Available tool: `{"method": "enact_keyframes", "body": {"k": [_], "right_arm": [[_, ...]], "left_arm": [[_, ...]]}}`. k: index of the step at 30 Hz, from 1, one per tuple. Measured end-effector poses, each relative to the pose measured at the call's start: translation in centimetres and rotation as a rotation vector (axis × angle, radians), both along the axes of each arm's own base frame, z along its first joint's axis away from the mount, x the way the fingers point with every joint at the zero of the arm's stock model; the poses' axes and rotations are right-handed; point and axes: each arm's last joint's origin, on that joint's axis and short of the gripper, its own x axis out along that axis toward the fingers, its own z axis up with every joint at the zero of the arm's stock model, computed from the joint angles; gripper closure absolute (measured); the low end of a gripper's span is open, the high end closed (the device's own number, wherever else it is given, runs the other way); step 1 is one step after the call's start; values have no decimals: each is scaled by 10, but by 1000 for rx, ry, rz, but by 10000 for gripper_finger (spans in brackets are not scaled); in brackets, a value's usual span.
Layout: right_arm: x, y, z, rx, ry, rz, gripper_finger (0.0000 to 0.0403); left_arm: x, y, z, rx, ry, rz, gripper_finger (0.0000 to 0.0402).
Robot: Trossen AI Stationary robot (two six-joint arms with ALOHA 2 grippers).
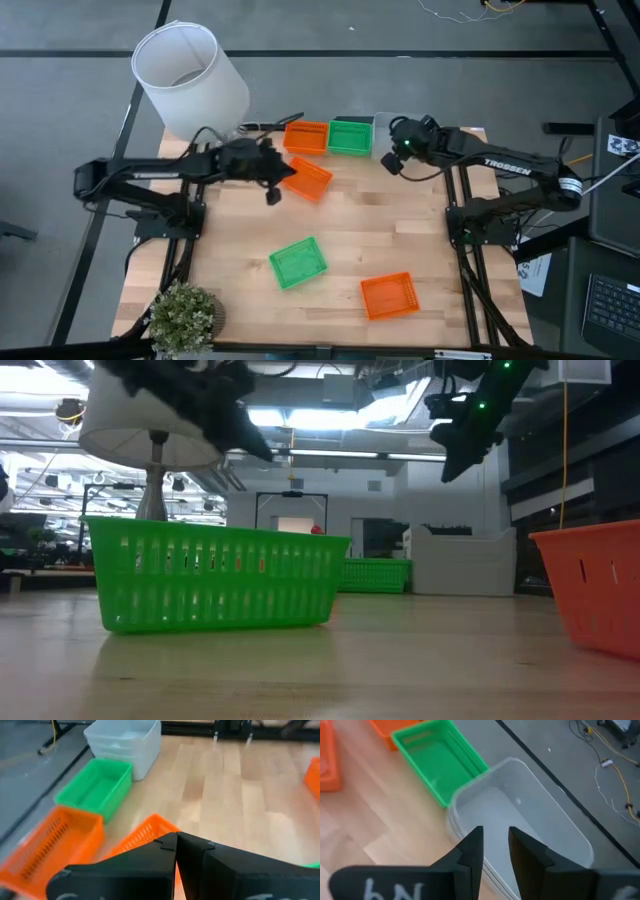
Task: Stack baskets by color
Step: Stack the middle orange bin on the top orange bin
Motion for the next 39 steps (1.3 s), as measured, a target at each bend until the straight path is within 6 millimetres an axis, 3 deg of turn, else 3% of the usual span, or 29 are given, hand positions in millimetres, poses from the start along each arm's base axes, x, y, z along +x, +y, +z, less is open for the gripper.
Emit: {"method": "enact_keyframes", "body": {"k": [6, 10, 14, 19, 23, 29, 39], "right_arm": [[-14, -5, 4, 11, 9, -40, 311], [-19, -9, 7, 28, 0, -24, 311], [-23, -17, 8, 15, 0, -45, 311], [-28, -25, 8, 19, -8, -83, 311], [-30, -29, 8, 66, -34, -66, 311], [-31, -29, 3, 101, -39, -47, 311], [-33, -28, -14, 135, -2, -46, 311]], "left_arm": [[43, 11, 16, 94, 119, -79, 401], [60, 20, 10, 36, 258, -91, 382], [72, 28, -4, -6, 348, -103, 338], [78, 32, -21, -34, 408, -97, 281], [81, 24, -29, -24, 468, -144, 257], [89, 10, -53, 41, 607, -262, 253], [98, 11, -77, 97, 705, -208, 252]]}}
